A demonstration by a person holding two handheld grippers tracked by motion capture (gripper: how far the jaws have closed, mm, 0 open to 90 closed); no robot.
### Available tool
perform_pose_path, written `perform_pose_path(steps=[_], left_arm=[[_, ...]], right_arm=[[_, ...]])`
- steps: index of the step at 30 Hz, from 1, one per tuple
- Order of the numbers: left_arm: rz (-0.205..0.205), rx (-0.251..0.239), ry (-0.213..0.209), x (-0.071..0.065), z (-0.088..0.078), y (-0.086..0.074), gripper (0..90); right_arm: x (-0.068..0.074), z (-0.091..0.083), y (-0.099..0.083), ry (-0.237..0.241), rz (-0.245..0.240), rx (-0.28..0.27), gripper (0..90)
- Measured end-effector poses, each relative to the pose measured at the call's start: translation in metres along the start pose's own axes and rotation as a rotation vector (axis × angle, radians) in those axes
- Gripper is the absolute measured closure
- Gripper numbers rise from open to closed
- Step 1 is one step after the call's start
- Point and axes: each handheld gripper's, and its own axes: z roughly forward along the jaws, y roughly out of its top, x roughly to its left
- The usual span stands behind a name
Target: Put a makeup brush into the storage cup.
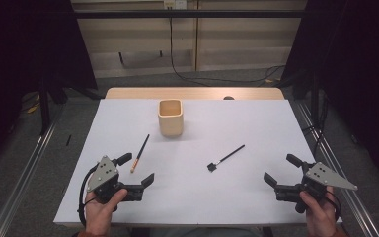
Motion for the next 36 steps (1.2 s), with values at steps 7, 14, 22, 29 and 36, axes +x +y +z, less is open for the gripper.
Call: perform_pose_path(steps=[7, 14, 22, 29, 36], left_arm=[[0.000, 0.017, 0.015, 0.011, 0.004, 0.003, 3.3], [-0.002, 0.021, 0.018, 0.015, 0.005, 0.010, 3.3], [0.002, 0.014, 0.019, 0.021, 0.012, 0.017, 3.3], [0.003, 0.018, 0.034, 0.027, 0.022, 0.020, 3.3], [-0.043, 0.027, 0.028, 0.039, 0.029, 0.022, 3.6]], right_arm=[[0.000, 0.000, 0.000, 0.000, 0.002, -0.001, 0.0], [0.000, 0.001, 0.000, 0.006, 0.004, 0.003, 0.0], [0.000, 0.001, 0.000, 0.015, 0.004, 0.001, 0.0], [0.000, 0.001, 0.000, 0.018, 0.009, 0.003, 0.0], [0.000, 0.001, 0.000, 0.015, 0.005, 0.002, 0.0]])
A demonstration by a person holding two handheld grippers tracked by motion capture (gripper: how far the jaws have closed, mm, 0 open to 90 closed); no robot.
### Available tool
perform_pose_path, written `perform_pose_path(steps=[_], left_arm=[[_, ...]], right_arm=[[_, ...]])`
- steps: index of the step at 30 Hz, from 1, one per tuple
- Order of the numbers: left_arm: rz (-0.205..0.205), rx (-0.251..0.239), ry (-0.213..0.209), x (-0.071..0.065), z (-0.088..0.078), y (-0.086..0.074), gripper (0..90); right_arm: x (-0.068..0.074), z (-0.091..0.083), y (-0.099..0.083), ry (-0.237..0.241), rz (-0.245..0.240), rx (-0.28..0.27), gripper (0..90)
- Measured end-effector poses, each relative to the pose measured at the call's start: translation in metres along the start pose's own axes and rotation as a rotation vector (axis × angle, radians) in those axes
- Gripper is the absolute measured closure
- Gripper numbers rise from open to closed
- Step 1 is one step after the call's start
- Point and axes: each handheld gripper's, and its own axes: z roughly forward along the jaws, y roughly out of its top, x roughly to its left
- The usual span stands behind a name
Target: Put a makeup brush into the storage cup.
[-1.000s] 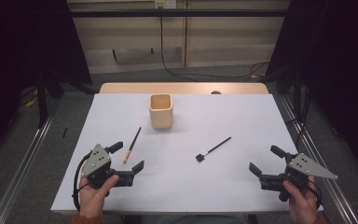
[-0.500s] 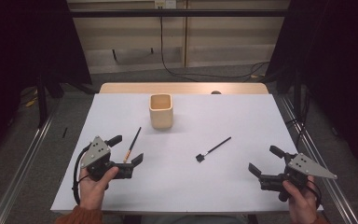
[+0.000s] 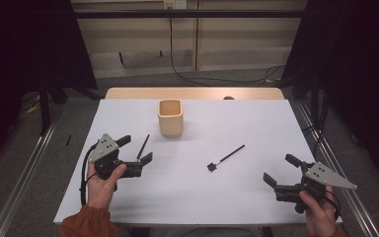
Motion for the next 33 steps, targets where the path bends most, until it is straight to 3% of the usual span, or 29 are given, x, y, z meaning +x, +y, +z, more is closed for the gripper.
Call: perform_pose_path(steps=[8, 13, 14, 24, 29, 30, 33], left_arm=[[0.017, 0.032, 0.025, 0.008, 0.008, 0.007, 3.3], [0.000, 0.043, 0.004, 0.012, 0.014, 0.011, 3.3], [0.008, 0.063, 0.001, 0.014, 0.017, 0.014, 3.3], [0.020, 0.075, -0.007, 0.027, 0.023, 0.043, 2.8], [0.025, 0.098, 0.000, 0.033, 0.026, 0.043, 2.2], [0.014, 0.123, 0.006, 0.036, 0.028, 0.041, 2.2], [-0.006, 0.125, -0.013, 0.038, 0.028, 0.041, 2.4]], right_arm=[[-0.001, 0.000, 0.000, 0.004, 0.008, 0.000, 0.0], [-0.001, 0.000, 0.000, 0.007, 0.004, -0.002, 0.0], [0.000, 0.000, 0.000, 0.006, 0.001, -0.001, 0.0], [-0.001, 0.002, 0.000, 0.009, 0.001, 0.001, 0.0], [0.000, 0.001, 0.000, 0.013, -0.004, 0.000, 0.0], [0.000, 0.001, 0.000, 0.013, -0.004, 0.000, 0.0], [0.000, 0.001, 0.000, 0.013, -0.001, 0.001, 0.0]])
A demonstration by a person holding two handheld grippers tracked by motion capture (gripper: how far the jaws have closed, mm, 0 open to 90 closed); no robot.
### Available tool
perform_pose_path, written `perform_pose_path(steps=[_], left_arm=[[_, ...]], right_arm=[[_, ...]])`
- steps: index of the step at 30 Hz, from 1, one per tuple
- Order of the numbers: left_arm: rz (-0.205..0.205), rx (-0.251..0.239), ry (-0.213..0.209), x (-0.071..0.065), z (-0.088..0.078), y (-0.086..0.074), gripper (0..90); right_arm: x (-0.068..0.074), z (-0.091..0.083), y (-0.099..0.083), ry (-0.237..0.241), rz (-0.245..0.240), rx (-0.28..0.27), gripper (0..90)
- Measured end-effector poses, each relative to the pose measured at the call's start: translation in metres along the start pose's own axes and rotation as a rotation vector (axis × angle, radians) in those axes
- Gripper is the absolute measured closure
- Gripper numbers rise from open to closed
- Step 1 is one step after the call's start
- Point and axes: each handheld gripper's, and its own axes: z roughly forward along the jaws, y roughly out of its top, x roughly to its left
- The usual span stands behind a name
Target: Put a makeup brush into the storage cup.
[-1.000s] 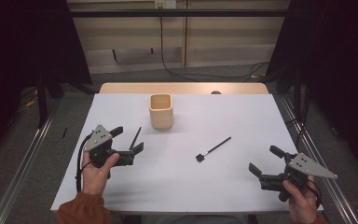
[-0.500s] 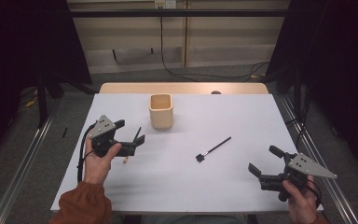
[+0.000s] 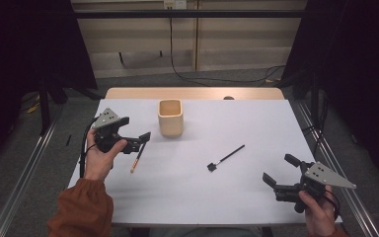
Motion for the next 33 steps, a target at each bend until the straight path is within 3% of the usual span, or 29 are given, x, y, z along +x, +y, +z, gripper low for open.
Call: perform_pose_path(steps=[5, 9, 10, 12, 13, 15, 16, 17, 23, 25, 27, 33], left_arm=[[0.010, 0.101, -0.010, 0.003, 0.008, 0.003, 3.4], [0.015, 0.141, 0.026, 0.006, 0.014, 0.004, 3.4], [0.019, 0.203, 0.022, 0.009, 0.018, 0.004, 3.4], [0.018, 0.223, 0.022, 0.011, 0.020, 0.004, 3.6], [0.016, 0.259, 0.029, 0.012, 0.021, 0.005, 3.7], [0.023, 0.270, 0.072, 0.013, 0.021, 0.008, 4.6], [0.005, 0.263, 0.075, 0.014, 0.021, 0.010, 4.6], [0.005, 0.263, 0.075, 0.014, 0.021, 0.010, 4.6], [0.001, 0.395, 0.055, 0.016, 0.029, 0.021, 6.2], [0.006, 0.413, 0.063, 0.016, 0.030, 0.021, 7.1], [-0.009, 0.477, 0.061, 0.019, 0.034, 0.020, 7.3], [-0.014, 0.551, 0.065, 0.026, 0.041, 0.024, 6.7]], right_arm=[[0.000, 0.000, 0.000, -0.002, 0.000, -0.005, 0.0], [-0.001, 0.000, 0.000, -0.003, 0.000, -0.007, 0.0], [-0.001, -0.001, 0.000, -0.002, 0.000, -0.007, 0.0], [0.000, -0.001, 0.000, -0.001, 0.002, -0.005, 0.0], [-0.001, -0.001, 0.000, -0.001, 0.002, -0.005, 0.0], [-0.001, 0.000, 0.000, -0.001, 0.000, -0.006, 0.0], [-0.001, 0.000, 0.000, -0.001, 0.000, -0.005, 0.0], [-0.001, 0.000, 0.000, 0.000, -0.002, -0.005, 0.0], [0.000, 0.000, 0.000, 0.002, -0.002, -0.004, 0.0], [0.000, 0.000, 0.000, 0.002, 0.000, -0.004, 0.0], [0.000, 0.000, 0.000, 0.003, -0.003, -0.002, 0.0], [0.000, 0.001, 0.000, 0.002, -0.001, 0.000, 0.0]])
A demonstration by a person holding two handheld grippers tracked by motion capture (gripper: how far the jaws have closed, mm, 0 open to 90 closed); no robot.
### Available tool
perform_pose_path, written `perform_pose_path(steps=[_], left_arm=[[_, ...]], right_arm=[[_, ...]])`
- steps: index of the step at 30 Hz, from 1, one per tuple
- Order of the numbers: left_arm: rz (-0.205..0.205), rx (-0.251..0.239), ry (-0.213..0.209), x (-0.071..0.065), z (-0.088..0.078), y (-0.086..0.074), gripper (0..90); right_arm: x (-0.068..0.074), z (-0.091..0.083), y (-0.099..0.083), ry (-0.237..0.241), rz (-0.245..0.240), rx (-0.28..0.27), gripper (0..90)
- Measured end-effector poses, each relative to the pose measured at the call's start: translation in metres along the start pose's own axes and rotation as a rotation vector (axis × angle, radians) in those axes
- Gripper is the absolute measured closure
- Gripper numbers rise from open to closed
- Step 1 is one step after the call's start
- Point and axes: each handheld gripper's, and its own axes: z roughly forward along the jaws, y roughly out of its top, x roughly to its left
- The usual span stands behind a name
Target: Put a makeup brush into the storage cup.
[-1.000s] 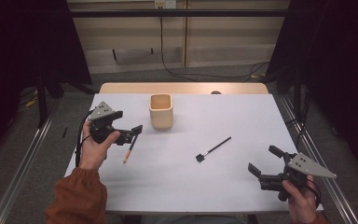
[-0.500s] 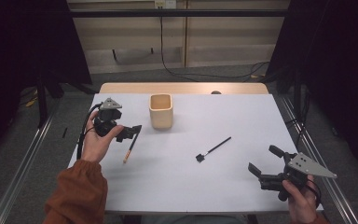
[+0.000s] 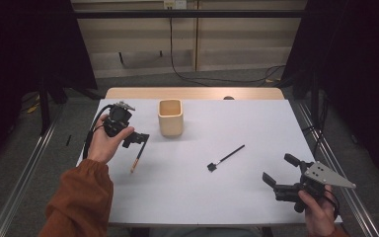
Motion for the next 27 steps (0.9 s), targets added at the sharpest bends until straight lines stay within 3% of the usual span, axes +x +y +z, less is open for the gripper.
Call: perform_pose_path(steps=[1, 7, 12, 13, 16, 17, 19, 20, 24, 27], left_arm=[[0.008, 0.028, 0.008, 0.000, 0.000, 0.002, 6.7], [-0.029, 0.149, -0.004, 0.001, 0.010, 0.005, 9.0], [-0.044, 0.205, -0.022, 0.001, 0.019, 0.003, 9.4], [-0.046, 0.239, -0.029, 0.001, 0.024, 0.002, 9.5], [-0.071, 0.268, -0.040, 0.002, 0.029, 0.000, 9.3], [-0.075, 0.270, -0.021, 0.002, 0.030, -0.001, 9.6], [-0.065, 0.293, -0.019, 0.003, 0.033, -0.003, 8.1], [-0.075, 0.326, -0.038, 0.004, 0.036, -0.006, 8.1], [-0.074, 0.332, -0.040, 0.004, 0.039, -0.010, 6.0], [-0.067, 0.376, -0.046, 0.002, 0.045, -0.015, 6.1]], right_arm=[[0.000, 0.000, 0.000, 0.001, 0.001, 0.002, 0.0], [0.001, 0.001, 0.000, 0.010, -0.005, 0.003, 0.0], [0.001, 0.001, 0.000, 0.015, 0.000, 0.002, 0.0], [0.001, 0.001, 0.000, 0.014, -0.001, 0.003, 0.0], [0.001, 0.001, 0.000, 0.014, -0.002, 0.004, 0.0], [0.001, 0.001, 0.000, 0.015, -0.003, 0.005, 0.0], [0.000, 0.001, -0.001, 0.021, 0.000, 0.008, 0.0], [0.001, 0.001, -0.001, 0.022, -0.001, 0.010, 0.0], [0.001, 0.002, -0.001, 0.027, -0.002, 0.012, 0.0], [0.001, 0.002, -0.001, 0.026, 0.000, 0.015, 0.0]])
